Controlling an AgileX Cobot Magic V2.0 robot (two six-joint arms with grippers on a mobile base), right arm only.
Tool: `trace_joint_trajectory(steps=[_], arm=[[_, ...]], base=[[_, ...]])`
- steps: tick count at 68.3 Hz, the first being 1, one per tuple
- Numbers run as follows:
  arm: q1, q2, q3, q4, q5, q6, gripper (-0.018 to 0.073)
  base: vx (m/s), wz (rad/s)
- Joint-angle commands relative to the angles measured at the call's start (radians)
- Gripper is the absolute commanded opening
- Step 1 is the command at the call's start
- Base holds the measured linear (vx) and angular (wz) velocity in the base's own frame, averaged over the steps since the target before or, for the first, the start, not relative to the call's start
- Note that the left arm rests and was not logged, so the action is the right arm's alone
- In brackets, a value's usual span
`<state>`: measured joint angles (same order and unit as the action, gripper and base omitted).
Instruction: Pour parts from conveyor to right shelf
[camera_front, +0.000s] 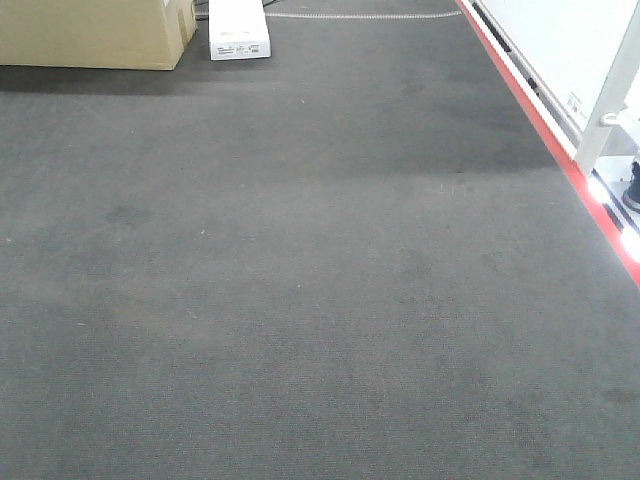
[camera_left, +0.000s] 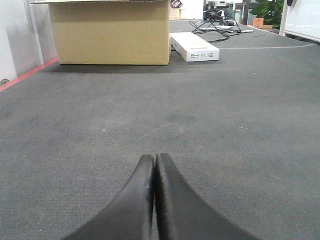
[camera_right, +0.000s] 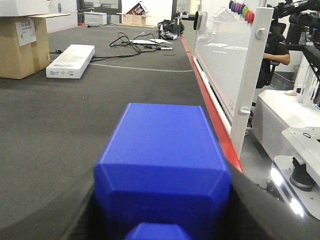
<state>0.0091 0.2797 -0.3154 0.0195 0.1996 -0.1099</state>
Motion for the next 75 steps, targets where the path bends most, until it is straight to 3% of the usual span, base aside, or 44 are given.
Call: trace_joint_trajectory(steps=[1,75], arm=[[0.0,0.009,-0.027,-0.011,-0.078,-0.012,-0.0006],[0.0,0.009,-0.027,-0.011,-0.073,-0.012,-0.0006]], base=[[0.0,0.0],[0.0,0.0]])
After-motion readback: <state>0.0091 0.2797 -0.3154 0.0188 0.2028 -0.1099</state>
